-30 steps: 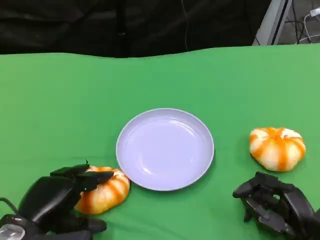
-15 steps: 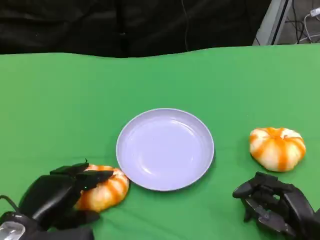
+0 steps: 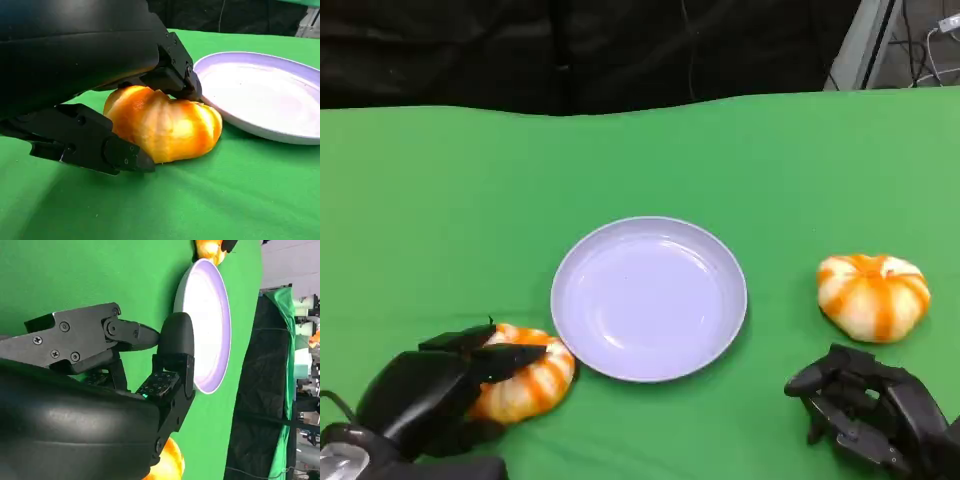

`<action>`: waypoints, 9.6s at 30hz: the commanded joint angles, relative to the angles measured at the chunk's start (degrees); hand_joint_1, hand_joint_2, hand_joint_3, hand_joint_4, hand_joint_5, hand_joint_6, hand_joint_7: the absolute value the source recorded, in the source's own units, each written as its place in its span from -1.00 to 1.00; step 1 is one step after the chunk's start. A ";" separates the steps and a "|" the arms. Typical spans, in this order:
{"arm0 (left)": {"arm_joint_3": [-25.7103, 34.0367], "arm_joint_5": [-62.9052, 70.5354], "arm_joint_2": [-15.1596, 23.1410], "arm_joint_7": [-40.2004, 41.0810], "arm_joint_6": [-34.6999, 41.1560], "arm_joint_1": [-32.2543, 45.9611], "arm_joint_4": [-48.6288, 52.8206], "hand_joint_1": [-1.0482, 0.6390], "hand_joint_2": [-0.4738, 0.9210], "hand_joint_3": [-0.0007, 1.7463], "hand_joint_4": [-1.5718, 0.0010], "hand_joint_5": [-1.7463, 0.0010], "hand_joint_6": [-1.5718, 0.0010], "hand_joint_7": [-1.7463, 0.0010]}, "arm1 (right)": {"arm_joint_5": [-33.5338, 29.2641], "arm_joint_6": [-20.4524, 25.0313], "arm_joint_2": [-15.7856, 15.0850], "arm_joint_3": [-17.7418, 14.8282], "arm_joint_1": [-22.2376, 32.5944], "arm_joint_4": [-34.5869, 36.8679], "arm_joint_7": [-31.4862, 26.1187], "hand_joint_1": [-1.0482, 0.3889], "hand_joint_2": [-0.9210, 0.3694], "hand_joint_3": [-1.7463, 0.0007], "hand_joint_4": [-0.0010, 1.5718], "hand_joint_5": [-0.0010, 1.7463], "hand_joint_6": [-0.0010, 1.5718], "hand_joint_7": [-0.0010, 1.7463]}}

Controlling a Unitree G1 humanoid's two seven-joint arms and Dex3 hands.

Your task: Grasp the bread from the table and place it into the plate.

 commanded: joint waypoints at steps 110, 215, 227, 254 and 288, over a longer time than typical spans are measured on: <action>-4.47 5.74 -11.04 17.51 -1.70 -15.88 3.45 0.13 0.70 -0.52 0.15 -1.00 0.01 -0.51 | -0.55 -0.67 0.56 0.84 0.53 0.97 -1.23 0.09 -1.00 0.49 -0.15 0.96 0.01 0.09; 23.22 -60.95 -19.50 -43.98 -8.01 0.04 3.07 -0.47 1.00 -0.55 0.40 0.95 0.49 0.98 | -1.67 -1.27 0.57 1.58 -0.06 2.21 -3.02 0.10 -1.00 0.50 -0.17 0.95 0.03 0.07; 31.07 -65.11 -17.92 -52.18 -11.99 1.13 12.44 -0.34 1.00 -0.64 0.33 0.96 0.42 0.97 | -0.86 -1.42 0.19 0.98 -0.31 2.60 -1.60 0.13 -1.00 0.48 -0.16 0.96 0.03 0.06; 35.41 -64.92 -19.68 -51.95 -11.79 0.43 17.08 0.55 0.86 -0.07 0.07 0.98 0.15 0.99 | -0.89 -0.98 -0.13 0.28 -0.51 2.89 -1.34 0.11 -1.00 0.50 -0.17 0.95 0.04 0.06; 35.91 -61.82 -21.06 -43.26 -18.90 -1.84 22.23 0.30 0.72 0.09 -0.14 -0.94 -0.06 -0.67 | -0.54 -0.74 -0.59 -0.63 -0.83 3.25 -0.40 0.07 -1.00 0.51 -0.17 0.95 0.02 0.09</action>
